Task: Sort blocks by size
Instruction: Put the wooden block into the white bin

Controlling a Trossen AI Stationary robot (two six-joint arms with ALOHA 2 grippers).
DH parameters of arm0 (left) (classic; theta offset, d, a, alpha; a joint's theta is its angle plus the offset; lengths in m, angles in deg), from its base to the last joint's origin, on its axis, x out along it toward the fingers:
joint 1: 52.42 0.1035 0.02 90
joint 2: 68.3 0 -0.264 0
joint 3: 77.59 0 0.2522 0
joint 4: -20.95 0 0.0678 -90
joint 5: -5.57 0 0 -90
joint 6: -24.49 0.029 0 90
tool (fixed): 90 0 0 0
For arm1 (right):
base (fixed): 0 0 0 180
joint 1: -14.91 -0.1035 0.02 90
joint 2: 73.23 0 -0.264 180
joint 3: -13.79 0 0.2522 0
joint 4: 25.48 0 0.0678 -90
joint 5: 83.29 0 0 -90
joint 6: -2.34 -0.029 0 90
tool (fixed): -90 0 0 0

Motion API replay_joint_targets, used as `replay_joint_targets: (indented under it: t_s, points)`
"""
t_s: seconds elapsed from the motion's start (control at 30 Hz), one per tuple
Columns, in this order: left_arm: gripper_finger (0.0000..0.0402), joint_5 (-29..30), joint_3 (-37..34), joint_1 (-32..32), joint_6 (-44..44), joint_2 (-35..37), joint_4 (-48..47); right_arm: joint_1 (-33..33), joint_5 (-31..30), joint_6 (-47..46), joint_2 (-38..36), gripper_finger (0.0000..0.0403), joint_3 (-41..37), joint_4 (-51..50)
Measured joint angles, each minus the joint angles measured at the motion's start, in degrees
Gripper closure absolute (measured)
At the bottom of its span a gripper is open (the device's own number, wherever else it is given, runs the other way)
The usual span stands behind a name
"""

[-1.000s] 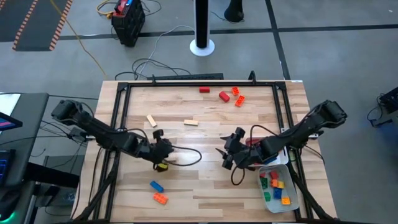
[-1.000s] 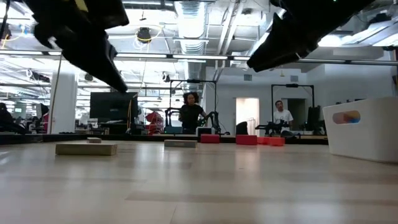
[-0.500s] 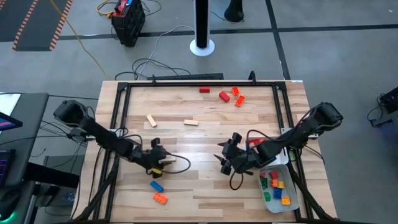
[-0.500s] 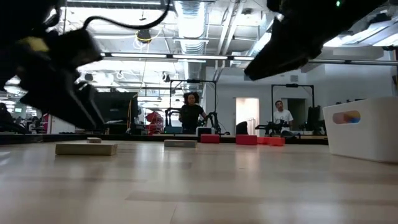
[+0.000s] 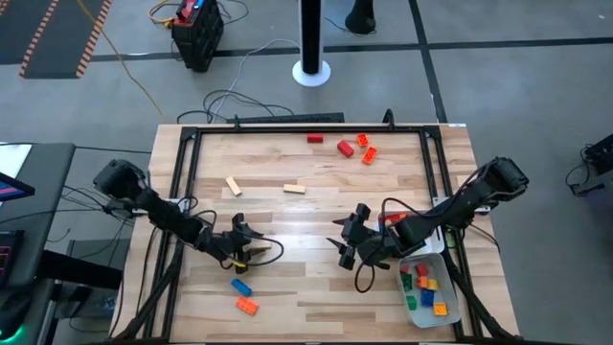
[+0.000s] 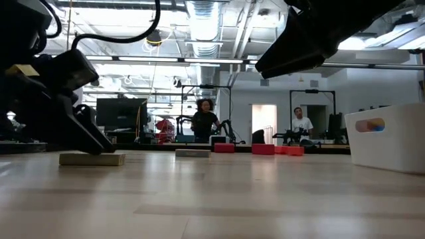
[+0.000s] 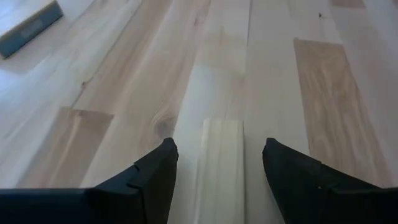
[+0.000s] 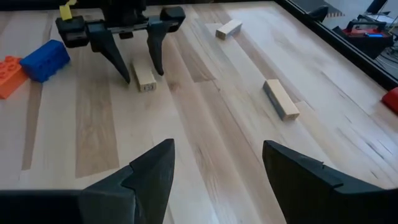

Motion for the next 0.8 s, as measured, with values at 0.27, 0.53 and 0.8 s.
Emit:
replay_joint_targets:
  t_s: [0.27, 0.53, 0.8]
  points:
    - [0.0175, 0.4, 0.3, 0.6, 0.3, -8.2, 8.9, 0.0, 0.0, 0.0, 0.0, 0.0129, 0.0, -0.2]
    - [0.0214, -1.0, 0.3, 2.7, -0.1, -8.8, 9.6, 0.0, 0.0, 0.5, 0.0, 0.0129, 0.0, -0.2]
    - [0.0304, -8.0, 0.4, 6.8, -2.6, -8.7, 7.2, 0.0, 0.0, 1.2, 0.0, 0.0129, 0.0, -0.2]
